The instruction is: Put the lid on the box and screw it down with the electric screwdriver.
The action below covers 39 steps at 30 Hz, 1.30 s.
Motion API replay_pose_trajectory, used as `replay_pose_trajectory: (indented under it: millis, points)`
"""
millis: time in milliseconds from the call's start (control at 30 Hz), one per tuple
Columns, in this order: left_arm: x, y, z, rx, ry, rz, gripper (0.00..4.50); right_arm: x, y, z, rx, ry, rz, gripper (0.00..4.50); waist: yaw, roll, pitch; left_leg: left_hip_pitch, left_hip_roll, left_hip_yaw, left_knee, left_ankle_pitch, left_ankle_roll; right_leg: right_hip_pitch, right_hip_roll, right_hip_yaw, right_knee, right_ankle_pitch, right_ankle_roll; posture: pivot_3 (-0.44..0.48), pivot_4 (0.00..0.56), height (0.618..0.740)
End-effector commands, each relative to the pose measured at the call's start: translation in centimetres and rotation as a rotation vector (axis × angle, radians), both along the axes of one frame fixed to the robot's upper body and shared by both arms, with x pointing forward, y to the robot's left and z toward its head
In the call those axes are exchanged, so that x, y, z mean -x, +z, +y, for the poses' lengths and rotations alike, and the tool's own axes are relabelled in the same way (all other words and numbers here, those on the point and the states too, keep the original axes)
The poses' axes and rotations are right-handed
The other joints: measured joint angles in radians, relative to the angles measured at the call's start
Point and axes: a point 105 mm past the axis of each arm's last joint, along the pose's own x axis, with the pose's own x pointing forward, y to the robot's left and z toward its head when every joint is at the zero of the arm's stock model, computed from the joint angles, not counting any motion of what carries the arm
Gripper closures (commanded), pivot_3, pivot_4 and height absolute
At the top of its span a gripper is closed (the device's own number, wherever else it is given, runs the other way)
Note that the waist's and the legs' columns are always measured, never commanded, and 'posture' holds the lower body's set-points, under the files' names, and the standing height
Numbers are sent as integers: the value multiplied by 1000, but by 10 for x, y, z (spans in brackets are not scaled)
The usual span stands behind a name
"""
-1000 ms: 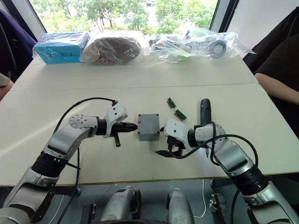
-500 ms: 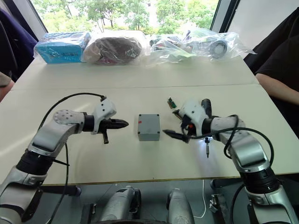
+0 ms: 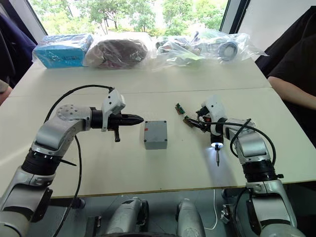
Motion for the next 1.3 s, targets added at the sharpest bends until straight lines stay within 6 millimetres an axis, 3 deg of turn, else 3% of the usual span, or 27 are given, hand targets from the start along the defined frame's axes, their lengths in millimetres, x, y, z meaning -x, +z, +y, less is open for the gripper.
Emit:
replay_pose_trajectory:
  millis: [33,333,467,500,567,600,900,1300]
  points:
    - [5,5,-3,8,-13,-24,4500,-4,18,8,-29,38,-64,2017,0,0,0,0,0,0,0,0,0,0,0,0,0,0,0,0,150,740]
    - [6,3,-3,9,-5,-18,4500,-9,15,17,-46,50,-60,2017,2,0,0,0,0,0,0,0,0,0,0,0,0,0,0,0,150,740]
    - [6,2,-3,7,-1,-18,4500,-10,14,18,-42,59,-59,2985,2,0,0,0,0,0,0,0,0,0,0,0,0,0,0,0,150,740]
    - [5,2,-3,7,0,-18,4500,-10,14,18,-39,62,-58,3630,2,0,0,0,0,0,0,0,0,0,0,0,0,0,0,0,150,740]
    - [6,2,-3,8,0,-19,4500,-8,11,19,-25,69,-49,4334,1,0,0,0,0,0,0,0,0,0,0,0,0,0,0,0,150,740]
    - [5,2,-4,9,1,-20,4500,-8,9,19,-20,72,-45,4437,0,0,0,0,0,0,0,0,0,0,0,0,0,0,0,0,150,740]
    - [3,3,-5,18,5,-26,4500,-6,13,16,-15,69,-55,4437,1,0,0,0,0,0,0,0,0,0,0,0,0,0,0,0,150,740]
    - [3,3,-6,30,3,-19,4500,5,50,21,-69,85,-149,4437,2,0,0,0,0,0,0,0,0,0,0,0,0,0,0,0,150,740]
